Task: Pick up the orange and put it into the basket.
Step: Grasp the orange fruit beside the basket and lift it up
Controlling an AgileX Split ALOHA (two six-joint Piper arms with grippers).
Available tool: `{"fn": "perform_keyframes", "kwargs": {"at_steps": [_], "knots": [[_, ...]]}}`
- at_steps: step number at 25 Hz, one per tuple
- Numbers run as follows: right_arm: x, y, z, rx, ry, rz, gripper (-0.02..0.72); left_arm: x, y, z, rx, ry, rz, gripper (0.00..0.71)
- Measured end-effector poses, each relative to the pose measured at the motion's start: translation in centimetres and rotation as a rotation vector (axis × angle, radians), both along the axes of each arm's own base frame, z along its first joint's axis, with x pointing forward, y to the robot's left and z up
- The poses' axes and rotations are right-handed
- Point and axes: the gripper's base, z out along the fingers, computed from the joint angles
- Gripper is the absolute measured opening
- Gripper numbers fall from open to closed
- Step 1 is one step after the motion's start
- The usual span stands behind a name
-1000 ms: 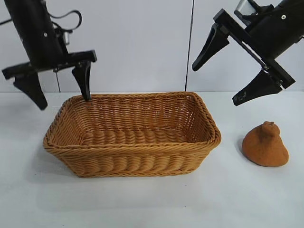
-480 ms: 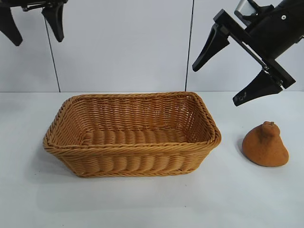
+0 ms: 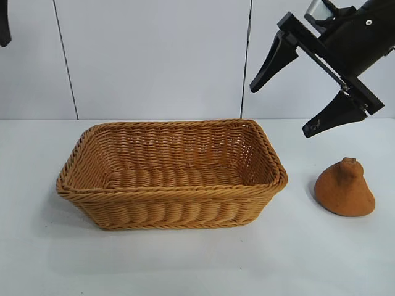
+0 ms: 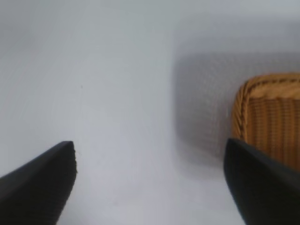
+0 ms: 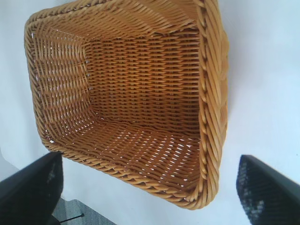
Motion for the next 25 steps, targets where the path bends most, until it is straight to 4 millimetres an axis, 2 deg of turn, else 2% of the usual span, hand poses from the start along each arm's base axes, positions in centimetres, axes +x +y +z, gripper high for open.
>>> {"fn": "perform_keyframes", "kwargs": {"at_steps": [7, 13, 17, 21, 25], "knots": [[0.0, 0.0, 0.0, -0.002, 0.002, 0.003, 0.694, -11.7, 0.2, 0.7, 0.01, -0.002, -0.031, 0.613], [0.0, 0.0, 0.0, -0.004, 0.001, 0.005, 0.694, -20.6, 0.9, -1.6, 0.075, -0.025, -0.035, 0.613], [0.0, 0.0, 0.0, -0.005, 0.0, 0.006, 0.694, -25.3, 1.2, -3.9, 0.108, -0.076, -0.033, 0.613], [-0.1, 0.0, 0.0, -0.004, 0.005, 0.009, 0.694, -28.7, 1.3, -6.1, 0.11, -0.182, -0.029, 0.613], [-0.2, 0.0, 0.0, -0.002, 0.013, 0.016, 0.694, -30.9, 1.2, -5.8, 0.099, -0.408, -0.016, 0.613]]}}
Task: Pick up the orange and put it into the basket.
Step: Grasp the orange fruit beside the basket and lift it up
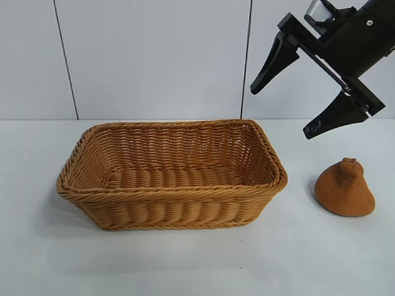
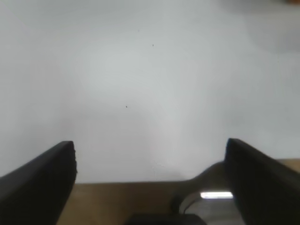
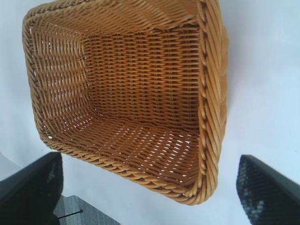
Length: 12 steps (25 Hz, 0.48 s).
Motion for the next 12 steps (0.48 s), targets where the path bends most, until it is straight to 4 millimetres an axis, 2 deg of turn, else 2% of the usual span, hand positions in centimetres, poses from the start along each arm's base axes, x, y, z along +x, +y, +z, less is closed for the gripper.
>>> {"fn": "perform_keyframes", "kwargs": {"at_steps": [7, 12], "knots": [[0.0, 0.1, 0.5, 0.005, 0.007, 0.022, 0.694, -2.1, -0.2, 0.0, -0.03, -0.138, -0.015, 0.613], [1.2, -0.3, 2.8, -0.069, -0.071, 0.056, 0.694, -3.6, -0.2, 0.2, -0.031, -0.234, -0.016, 0.613]]}}
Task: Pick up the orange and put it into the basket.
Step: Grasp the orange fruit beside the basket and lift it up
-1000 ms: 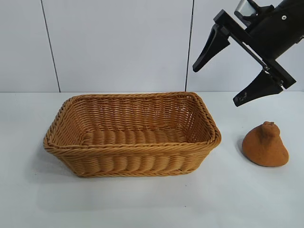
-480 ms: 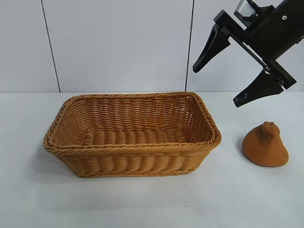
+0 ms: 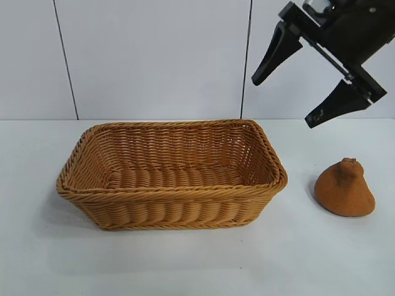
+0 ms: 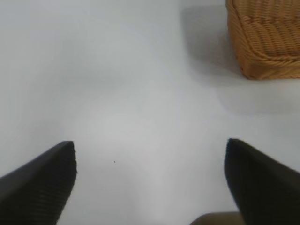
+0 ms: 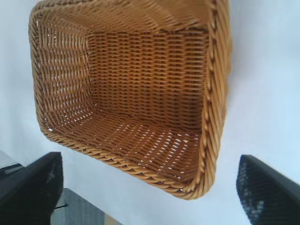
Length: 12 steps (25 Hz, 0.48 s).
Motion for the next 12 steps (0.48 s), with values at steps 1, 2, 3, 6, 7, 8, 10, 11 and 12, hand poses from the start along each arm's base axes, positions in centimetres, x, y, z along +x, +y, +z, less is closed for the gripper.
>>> {"fn": "perform_keyframes", "kwargs": {"at_steps": [1, 2, 3, 6, 7, 8, 10, 11, 12], "knots": [[0.4, -0.2, 0.8, -0.033, -0.021, -0.003, 0.694, -0.6, 0.0, 0.0, -0.005, -0.037, 0.003, 0.613], [0.6, -0.5, 1.3, -0.073, -0.032, -0.01, 0.694, -1.0, 0.0, 0.0, -0.006, -0.068, 0.003, 0.613], [0.8, -0.9, 1.8, -0.122, -0.048, -0.014, 0.694, -1.4, 0.0, 0.0, -0.006, -0.092, 0.003, 0.613], [1.4, -2.2, 3.0, -0.27, -0.08, -0.049, 0.694, -1.6, 0.0, 0.0, -0.011, -0.105, 0.0, 0.613], [1.5, -2.8, 3.2, -0.309, -0.085, -0.065, 0.694, -1.6, 0.0, 0.0, -0.011, -0.105, 0.0, 0.613], [1.7, -3.4, 3.3, -0.35, -0.09, -0.078, 0.694, -1.6, 0.0, 0.0, -0.011, -0.106, 0.0, 0.613], [1.7, -4.7, 3.2, -0.405, -0.081, -0.101, 0.694, -1.6, 0.0, 0.0, -0.011, -0.106, 0.0, 0.613], [1.7, -5.2, 3.1, -0.417, -0.065, -0.11, 0.694, -1.6, 0.0, 0.0, -0.011, -0.106, 0.0, 0.613], [1.7, -5.7, 2.9, -0.426, -0.053, -0.119, 0.694, -1.6, 0.0, 0.0, -0.011, -0.106, 0.0, 0.613]]}}
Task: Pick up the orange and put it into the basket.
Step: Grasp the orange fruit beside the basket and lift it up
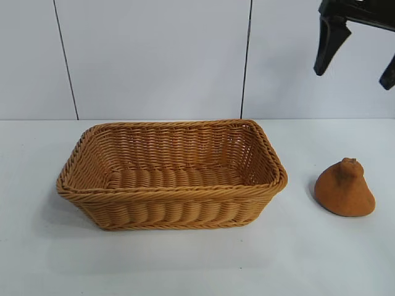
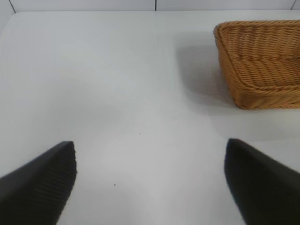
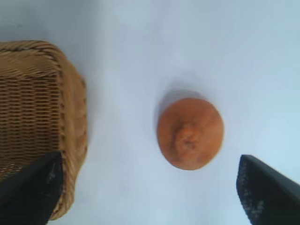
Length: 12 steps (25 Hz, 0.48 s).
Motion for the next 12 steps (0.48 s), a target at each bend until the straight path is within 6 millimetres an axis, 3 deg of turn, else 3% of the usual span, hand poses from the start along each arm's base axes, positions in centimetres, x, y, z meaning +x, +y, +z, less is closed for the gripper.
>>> {"fn": "perform_keyframes", "kwargs": {"at_steps": [5, 12], "knots": [[0.5, -0.6, -1.9, -0.014, 0.08, -0.01, 0.694, 0.0, 0.0, 0.0, 0.0, 0.0, 0.0, 0.613], [2.6, -0.5, -9.0, -0.021, 0.237, -0.012, 0.694, 0.0, 0.0, 0.0, 0.0, 0.0, 0.0, 0.613]]}}
